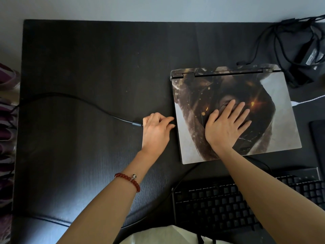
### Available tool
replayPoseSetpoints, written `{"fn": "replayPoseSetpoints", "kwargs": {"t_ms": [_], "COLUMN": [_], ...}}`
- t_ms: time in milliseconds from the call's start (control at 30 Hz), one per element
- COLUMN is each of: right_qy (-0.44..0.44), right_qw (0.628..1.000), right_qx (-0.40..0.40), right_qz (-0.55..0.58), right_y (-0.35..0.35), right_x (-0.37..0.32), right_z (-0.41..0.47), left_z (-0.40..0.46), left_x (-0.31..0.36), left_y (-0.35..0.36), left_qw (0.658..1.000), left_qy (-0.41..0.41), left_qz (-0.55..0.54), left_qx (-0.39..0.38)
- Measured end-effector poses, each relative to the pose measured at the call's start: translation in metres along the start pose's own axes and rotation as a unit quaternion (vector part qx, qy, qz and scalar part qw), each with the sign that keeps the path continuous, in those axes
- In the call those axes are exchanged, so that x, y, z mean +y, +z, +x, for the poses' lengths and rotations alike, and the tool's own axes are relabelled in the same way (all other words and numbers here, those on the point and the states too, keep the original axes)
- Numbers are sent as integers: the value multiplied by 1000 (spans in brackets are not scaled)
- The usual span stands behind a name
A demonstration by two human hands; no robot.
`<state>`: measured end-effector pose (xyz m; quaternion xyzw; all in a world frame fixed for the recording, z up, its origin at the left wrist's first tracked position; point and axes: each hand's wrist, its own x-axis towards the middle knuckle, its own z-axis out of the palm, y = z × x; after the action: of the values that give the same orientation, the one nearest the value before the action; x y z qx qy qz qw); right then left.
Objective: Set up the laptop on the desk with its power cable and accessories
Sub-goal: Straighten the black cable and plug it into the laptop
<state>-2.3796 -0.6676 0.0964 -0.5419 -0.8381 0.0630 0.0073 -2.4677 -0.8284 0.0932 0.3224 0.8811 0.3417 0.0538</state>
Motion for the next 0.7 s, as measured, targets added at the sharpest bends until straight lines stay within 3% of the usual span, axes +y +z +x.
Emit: {"fn": "replayPoseSetpoints", "kwargs": {"t_ms": [233, 300, 367, 433, 500, 600, 700], "right_qy": [-7, -16, -44, -79, -111, -127, -135], "right_qw": [1000, 999, 998, 993, 986, 969, 954], "right_qx": [-16, -25, -37, -59, -71, -92, -92], "right_qz": [11, 23, 37, 65, 105, 189, 252], "right_y": [-5, -8, -14, -22, -29, -39, -55], "right_x": [0, 1, 7, 18, 30, 45, 66], "right_z": [0, 0, -4, -14, -30, -60, -92], "left_z": [-18, -49, -87, -116, -129, -120, -106], "left_x": [17, 20, 17, 13, 8, 1, 0], "left_y": [-17, -27, -40, -49, -55, -63, -69], "left_qw": [998, 998, 987, 955, 931, 944, 976], "left_qy": [-37, -12, 9, -3, -17, -15, 96], "left_qz": [26, 10, 10, 41, 65, 77, 144], "left_qx": [-41, -59, -159, -295, -359, -321, -133]}}
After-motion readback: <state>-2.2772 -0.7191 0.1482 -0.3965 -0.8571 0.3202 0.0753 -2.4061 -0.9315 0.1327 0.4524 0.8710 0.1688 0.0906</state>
